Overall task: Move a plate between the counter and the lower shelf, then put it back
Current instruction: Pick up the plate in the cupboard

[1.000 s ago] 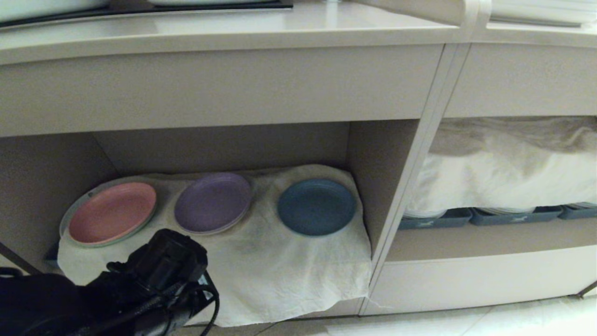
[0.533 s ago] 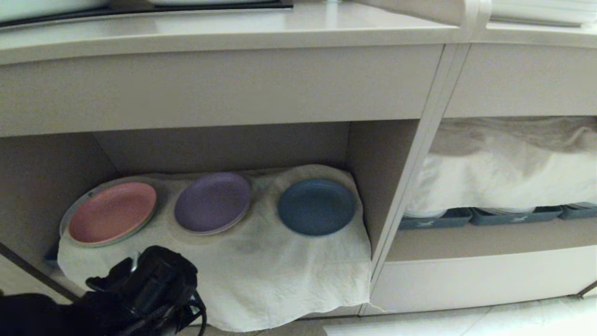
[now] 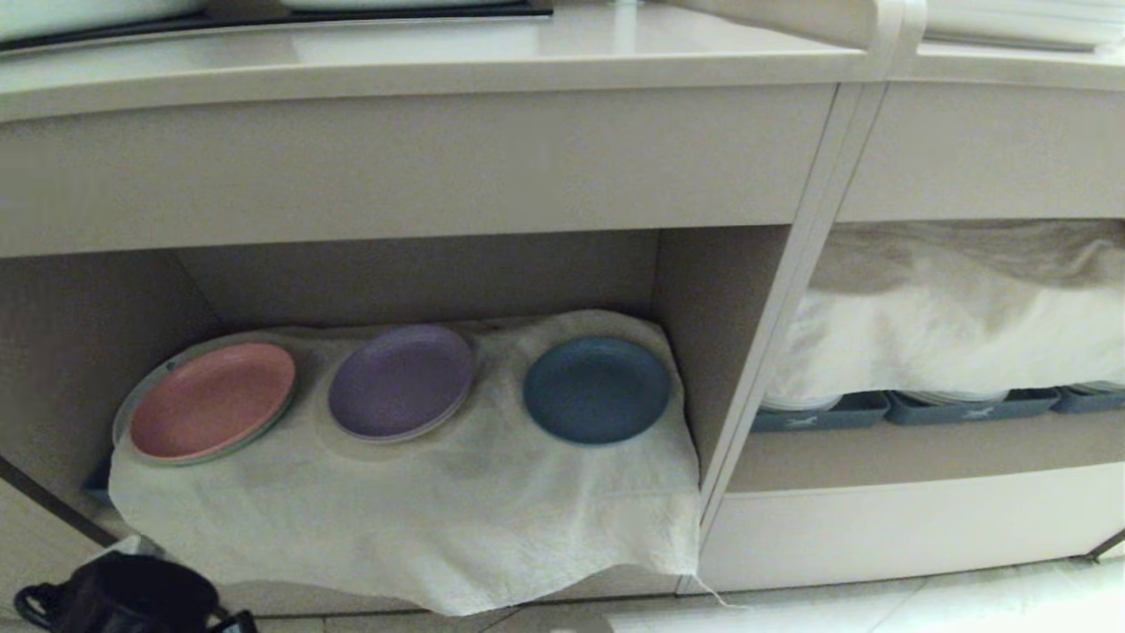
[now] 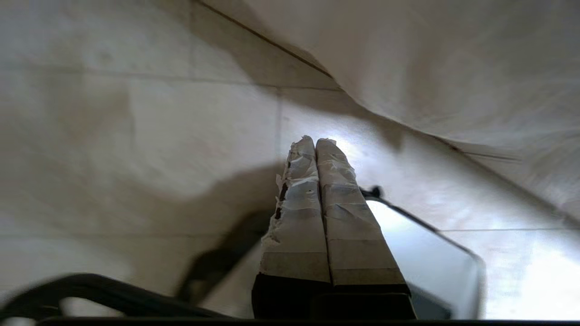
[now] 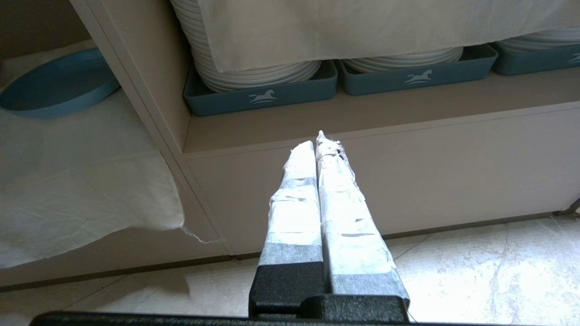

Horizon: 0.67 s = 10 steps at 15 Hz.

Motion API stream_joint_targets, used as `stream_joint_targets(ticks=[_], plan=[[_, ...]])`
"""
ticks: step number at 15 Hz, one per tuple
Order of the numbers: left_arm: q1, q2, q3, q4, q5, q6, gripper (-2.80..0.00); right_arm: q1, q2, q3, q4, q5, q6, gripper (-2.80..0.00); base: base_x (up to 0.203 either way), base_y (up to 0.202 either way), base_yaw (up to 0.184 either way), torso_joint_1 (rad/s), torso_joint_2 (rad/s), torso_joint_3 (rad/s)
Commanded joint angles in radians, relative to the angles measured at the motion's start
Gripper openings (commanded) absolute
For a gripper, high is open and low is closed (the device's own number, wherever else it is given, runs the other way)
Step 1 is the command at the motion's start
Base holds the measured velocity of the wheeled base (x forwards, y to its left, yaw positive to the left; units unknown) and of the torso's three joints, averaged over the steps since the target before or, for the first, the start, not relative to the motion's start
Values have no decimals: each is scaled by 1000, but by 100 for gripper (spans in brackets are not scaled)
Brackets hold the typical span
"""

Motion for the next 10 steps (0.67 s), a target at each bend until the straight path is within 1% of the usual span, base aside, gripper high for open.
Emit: stream_joint_targets(ticks=[1, 2, 3, 4, 5, 6, 8, 10], plan=[[67, -105, 23, -2, 2, 150, -280, 0, 0, 0, 0, -1, 2, -280, 0, 0, 0, 0, 0, 0], [78, -118, 25, -3, 3, 224, -280, 0, 0, 0, 0, -1, 0, -280, 0, 0, 0, 0, 0, 0], [87, -132, 23, -5, 3, 271, -280, 0, 0, 0, 0, -1, 0, -280, 0, 0, 0, 0, 0, 0], [106, -143, 17, -7, 0, 299, -280, 0, 0, 0, 0, -1, 1, -280, 0, 0, 0, 0, 0, 0], [143, -157, 14, -7, -8, 356, -280, 0, 0, 0, 0, -1, 0, -280, 0, 0, 0, 0, 0, 0], [191, -182, 14, -7, -28, 450, -280, 0, 0, 0, 0, -1, 0, -280, 0, 0, 0, 0, 0, 0], [303, -248, 19, -7, -115, 629, -280, 0, 0, 0, 0, -1, 1, -280, 0, 0, 0, 0, 0, 0], [402, -322, 30, -7, -220, 783, -280, 0, 0, 0, 0, -1, 1, -280, 0, 0, 0, 0, 0, 0]])
